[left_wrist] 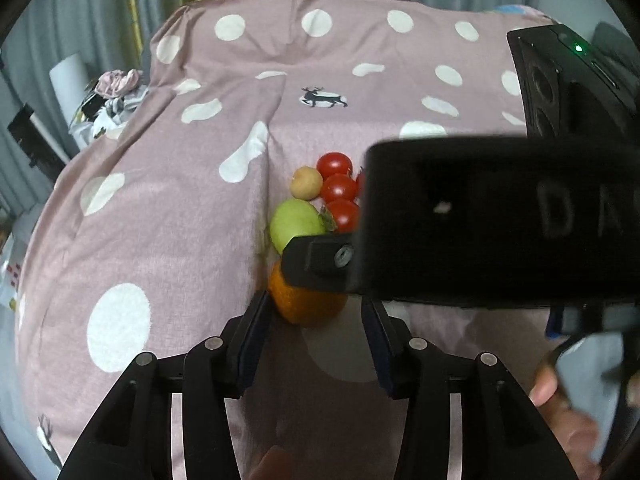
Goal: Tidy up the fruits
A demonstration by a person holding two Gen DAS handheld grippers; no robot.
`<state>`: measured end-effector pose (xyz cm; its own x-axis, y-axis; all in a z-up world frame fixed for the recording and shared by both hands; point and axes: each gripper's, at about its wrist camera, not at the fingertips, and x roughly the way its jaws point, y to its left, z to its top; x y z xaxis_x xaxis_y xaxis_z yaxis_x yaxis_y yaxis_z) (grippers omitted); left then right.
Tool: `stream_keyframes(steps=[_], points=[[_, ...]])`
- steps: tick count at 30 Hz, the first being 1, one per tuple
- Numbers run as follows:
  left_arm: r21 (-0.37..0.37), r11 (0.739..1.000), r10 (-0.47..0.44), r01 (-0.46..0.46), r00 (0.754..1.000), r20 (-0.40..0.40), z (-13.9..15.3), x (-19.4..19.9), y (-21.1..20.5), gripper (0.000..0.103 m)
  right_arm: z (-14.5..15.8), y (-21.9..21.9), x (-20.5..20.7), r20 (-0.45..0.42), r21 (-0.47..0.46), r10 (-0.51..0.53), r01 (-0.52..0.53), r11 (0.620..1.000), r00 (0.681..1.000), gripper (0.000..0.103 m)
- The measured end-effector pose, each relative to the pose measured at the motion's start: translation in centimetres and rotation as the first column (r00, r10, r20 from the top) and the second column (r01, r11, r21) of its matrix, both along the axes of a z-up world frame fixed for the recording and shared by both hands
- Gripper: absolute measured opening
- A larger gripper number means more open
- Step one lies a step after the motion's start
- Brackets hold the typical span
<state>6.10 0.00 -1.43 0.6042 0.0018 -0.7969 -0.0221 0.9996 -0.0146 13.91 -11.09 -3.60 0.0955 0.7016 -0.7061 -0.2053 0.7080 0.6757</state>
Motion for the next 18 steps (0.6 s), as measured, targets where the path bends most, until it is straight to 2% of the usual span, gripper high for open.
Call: stream_keyframes(steps=[1,4,6,8,10,14,18], points=[[-0.002,1.000,0.004,-0.004,1.000,0.006,0.0,0.1,0.0,0.047,0.0,0.2,0.0,0.005,0.000,0.002,-0.002,1.000,1.000,0.080],[-0.022,1.000,0.019,-0.018,1.000,0.021,0.0,0.0,0.2,0.047,-0.3,0.5,0.5,0.007,0.005,0.003,-0.003,1.000,1.000,0.068],[-0.046,0.999,0.023,-0.022,0.999,0.024,0.1,0.1,0.4,0.047,-0.6,0.6,0.7,-0.009,0.003,0.003,-0.003,1.000,1.000,0.051],[-0.070,0.997,0.041,-0.040,0.999,0.020,0.2,0.1,0.7,0.047,-1.1,1.1,0.8,-0.035,0.030,0.033,-0.032,0.999,0.999,0.045],[-0.091,0.995,0.053,-0.051,0.998,0.019,0.3,0.0,0.9,0.046,-0.9,1.5,0.6,-0.027,0.022,0.042,-0.041,0.999,0.999,0.045],[-0.084,0.995,0.061,-0.059,0.998,0.015,0.3,-0.1,0.9,0.040,-1.0,1.2,0.5,-0.042,0.035,0.022,-0.021,0.999,0.999,0.045],[-0.115,0.992,0.058,-0.057,0.998,0.010,0.6,-0.5,1.0,0.039,-0.3,1.5,-0.1,0.003,-0.005,0.039,-0.039,0.999,0.999,0.044]])
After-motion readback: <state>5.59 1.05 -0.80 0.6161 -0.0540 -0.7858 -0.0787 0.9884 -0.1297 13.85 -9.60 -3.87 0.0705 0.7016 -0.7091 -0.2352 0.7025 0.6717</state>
